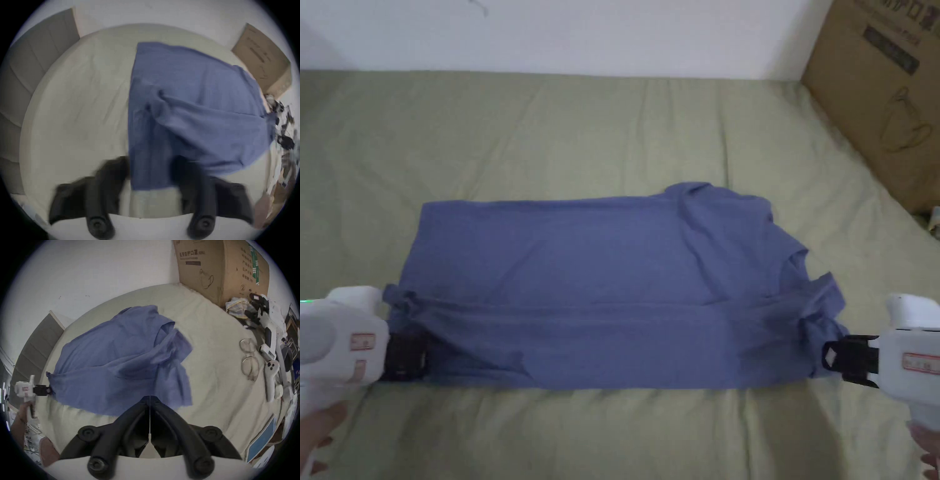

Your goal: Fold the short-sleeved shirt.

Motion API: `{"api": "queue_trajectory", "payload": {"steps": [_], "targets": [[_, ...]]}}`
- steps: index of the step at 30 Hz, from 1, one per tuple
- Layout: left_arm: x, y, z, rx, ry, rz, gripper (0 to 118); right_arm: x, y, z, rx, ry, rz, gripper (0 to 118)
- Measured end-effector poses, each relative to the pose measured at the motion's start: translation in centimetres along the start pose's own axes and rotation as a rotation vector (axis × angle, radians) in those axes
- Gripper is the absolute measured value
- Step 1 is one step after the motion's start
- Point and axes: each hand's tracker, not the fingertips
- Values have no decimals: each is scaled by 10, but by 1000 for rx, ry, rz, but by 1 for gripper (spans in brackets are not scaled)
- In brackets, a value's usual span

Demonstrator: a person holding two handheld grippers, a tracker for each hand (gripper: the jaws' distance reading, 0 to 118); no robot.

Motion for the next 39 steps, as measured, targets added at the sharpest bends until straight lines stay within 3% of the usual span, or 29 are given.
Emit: {"api": "queue_trajectory", "payload": {"steps": [1,2,4,5,7,8,9,16,17,18,20,22,24,31,39], "targets": [[0,-1,9,31,-66,3,24,5,2,1,29,-35,13,2],[2,-2,15,32,-54,6,1,10,5,2,36,-43,8,2],[0,-4,31,47,-60,3,1,22,13,2,41,-41,-23,2],[-2,-4,36,57,-81,9,1,28,17,2,47,-42,-40,9],[-2,-1,43,76,-97,31,1,36,27,-4,26,-37,-65,78],[-3,-1,46,77,-103,36,1,40,30,-10,-19,-58,-81,101],[-5,-2,48,82,-111,44,1,42,33,-17,-46,-91,-83,105],[-4,-1,40,59,-118,43,1,56,42,-71,-183,-77,-123,101],[-5,-2,38,53,-122,47,1,54,40,-73,-200,-57,-117,88],[-6,-2,35,48,-124,53,1,51,38,-74,-206,-48,-100,62],[-9,-4,33,43,-128,70,1,40,35,-71,-186,-110,-21,23],[-9,-5,33,40,-135,81,1,39,35,-64,-167,-110,8,15],[-9,-5,33,38,-138,84,1,37,36,-55,-151,-75,-18,9],[-15,1,67,83,-154,77,1,31,47,0,-65,-36,-20,8],[-28,-38,103,66,-175,65,1,39,14,38,-92,-20,-36,8]]}}
